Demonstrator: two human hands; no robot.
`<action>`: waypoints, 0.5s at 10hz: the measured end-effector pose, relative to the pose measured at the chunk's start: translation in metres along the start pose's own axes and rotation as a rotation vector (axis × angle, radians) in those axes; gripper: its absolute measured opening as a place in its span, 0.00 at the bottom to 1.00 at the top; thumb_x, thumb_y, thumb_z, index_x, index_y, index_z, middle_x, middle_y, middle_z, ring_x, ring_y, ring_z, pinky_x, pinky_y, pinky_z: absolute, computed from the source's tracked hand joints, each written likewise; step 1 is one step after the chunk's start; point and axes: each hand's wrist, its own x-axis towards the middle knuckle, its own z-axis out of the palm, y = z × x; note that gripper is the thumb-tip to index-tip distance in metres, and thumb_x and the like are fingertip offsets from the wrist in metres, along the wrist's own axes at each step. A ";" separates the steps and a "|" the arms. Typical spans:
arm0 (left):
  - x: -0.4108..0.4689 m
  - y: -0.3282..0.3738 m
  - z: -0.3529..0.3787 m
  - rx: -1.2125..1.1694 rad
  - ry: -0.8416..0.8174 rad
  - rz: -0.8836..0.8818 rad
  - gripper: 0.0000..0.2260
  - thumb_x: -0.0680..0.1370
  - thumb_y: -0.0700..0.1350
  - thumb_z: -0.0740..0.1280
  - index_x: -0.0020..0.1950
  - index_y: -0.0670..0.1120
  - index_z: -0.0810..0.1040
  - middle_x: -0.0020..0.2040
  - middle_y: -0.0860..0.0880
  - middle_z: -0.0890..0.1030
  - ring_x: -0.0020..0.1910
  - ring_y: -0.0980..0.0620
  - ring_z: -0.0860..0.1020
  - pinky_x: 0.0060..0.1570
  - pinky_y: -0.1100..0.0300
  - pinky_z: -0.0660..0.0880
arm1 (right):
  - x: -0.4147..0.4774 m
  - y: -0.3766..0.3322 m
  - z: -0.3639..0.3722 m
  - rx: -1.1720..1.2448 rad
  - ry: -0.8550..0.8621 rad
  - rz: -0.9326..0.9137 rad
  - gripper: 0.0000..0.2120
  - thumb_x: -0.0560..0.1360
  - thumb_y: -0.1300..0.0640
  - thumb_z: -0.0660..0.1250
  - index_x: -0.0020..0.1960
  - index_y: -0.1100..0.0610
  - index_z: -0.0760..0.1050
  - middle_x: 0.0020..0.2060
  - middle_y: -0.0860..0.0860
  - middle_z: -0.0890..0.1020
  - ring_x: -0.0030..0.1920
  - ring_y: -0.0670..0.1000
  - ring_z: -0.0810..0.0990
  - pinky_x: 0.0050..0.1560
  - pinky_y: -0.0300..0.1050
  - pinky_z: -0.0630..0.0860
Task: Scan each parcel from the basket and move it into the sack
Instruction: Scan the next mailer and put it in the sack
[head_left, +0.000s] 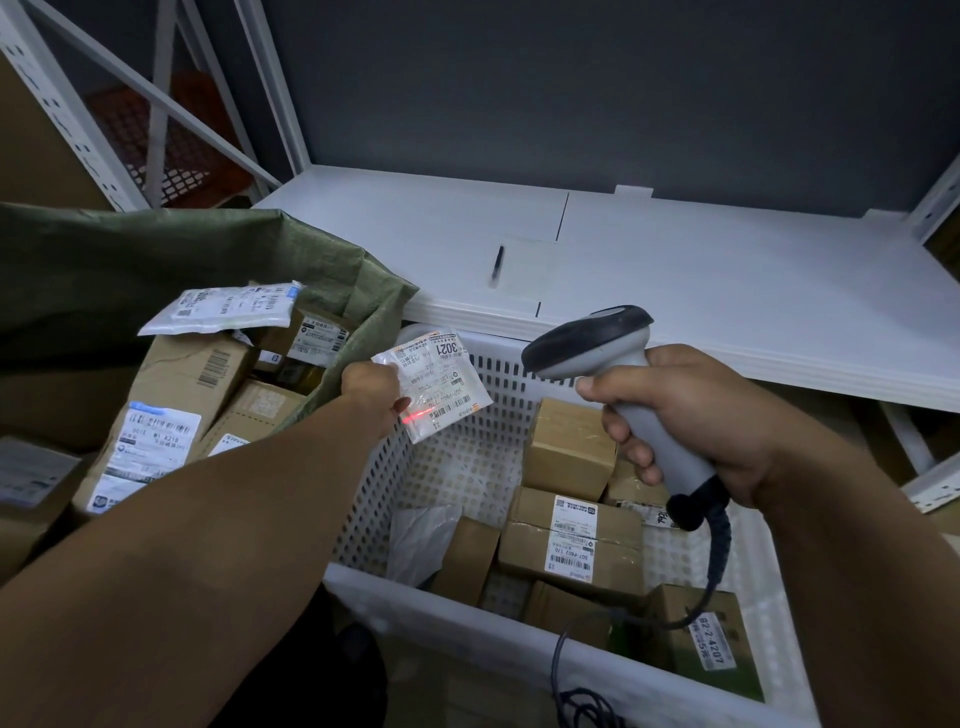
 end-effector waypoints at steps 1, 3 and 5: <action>-0.001 0.002 -0.005 0.347 -0.069 0.054 0.19 0.85 0.43 0.61 0.76 0.39 0.68 0.65 0.46 0.79 0.51 0.53 0.80 0.54 0.63 0.77 | -0.002 -0.002 0.000 -0.026 0.001 0.011 0.15 0.79 0.59 0.69 0.34 0.60 0.73 0.23 0.53 0.73 0.21 0.49 0.68 0.23 0.39 0.67; -0.012 0.005 -0.001 0.204 -0.009 0.019 0.18 0.86 0.42 0.58 0.76 0.40 0.68 0.70 0.43 0.76 0.48 0.57 0.79 0.57 0.62 0.78 | -0.005 -0.002 -0.003 -0.051 0.001 0.013 0.16 0.78 0.57 0.70 0.34 0.61 0.73 0.23 0.53 0.73 0.21 0.49 0.69 0.24 0.40 0.67; -0.005 0.004 -0.004 0.911 0.149 0.324 0.22 0.86 0.53 0.57 0.76 0.42 0.66 0.65 0.48 0.79 0.65 0.49 0.77 0.56 0.60 0.73 | -0.010 -0.002 -0.007 -0.065 0.012 0.019 0.16 0.78 0.57 0.70 0.35 0.61 0.73 0.23 0.52 0.73 0.21 0.49 0.69 0.25 0.40 0.68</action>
